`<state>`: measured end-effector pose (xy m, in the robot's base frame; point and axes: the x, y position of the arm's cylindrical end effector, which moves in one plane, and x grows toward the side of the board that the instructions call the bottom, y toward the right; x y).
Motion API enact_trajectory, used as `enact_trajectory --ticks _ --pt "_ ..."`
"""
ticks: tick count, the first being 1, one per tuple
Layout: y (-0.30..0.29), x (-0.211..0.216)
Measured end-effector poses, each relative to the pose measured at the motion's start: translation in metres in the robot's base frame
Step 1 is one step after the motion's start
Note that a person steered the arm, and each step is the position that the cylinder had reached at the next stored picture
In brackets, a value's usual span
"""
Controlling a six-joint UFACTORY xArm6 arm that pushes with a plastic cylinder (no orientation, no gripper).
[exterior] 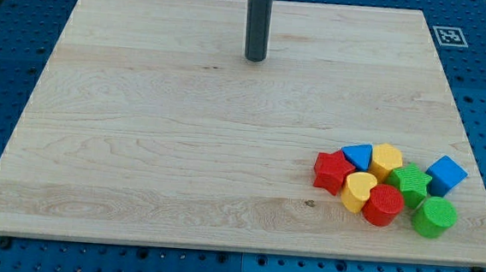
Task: Separate group of blocks
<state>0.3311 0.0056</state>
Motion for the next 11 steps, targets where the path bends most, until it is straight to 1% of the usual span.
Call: enact_trajectory --ticks 1,2,3,4,5,7,8,9,11 --pt "0.0 0.006" --pt "-0.01 0.082" --pt "-0.014 0.176" --pt "0.016 0.266" --pt "0.056 0.288" --pt "0.161 0.287" --pt "0.16 0.287" --pt "0.152 0.275" --pt "0.147 0.212"
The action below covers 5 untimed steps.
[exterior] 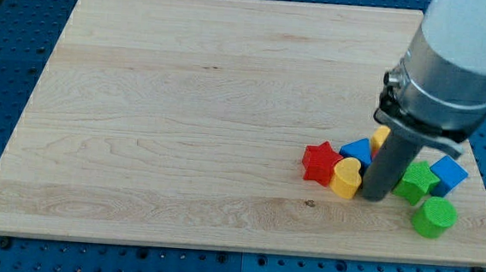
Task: Separate group of blocks
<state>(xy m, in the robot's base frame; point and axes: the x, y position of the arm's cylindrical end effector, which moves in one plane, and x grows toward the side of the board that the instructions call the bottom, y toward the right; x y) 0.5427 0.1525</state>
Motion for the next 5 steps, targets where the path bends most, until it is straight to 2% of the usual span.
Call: enact_trajectory --ticks 1,3,5 --pt "0.0 -0.031" --pt "-0.003 -0.05" --pt "-0.007 -0.095"
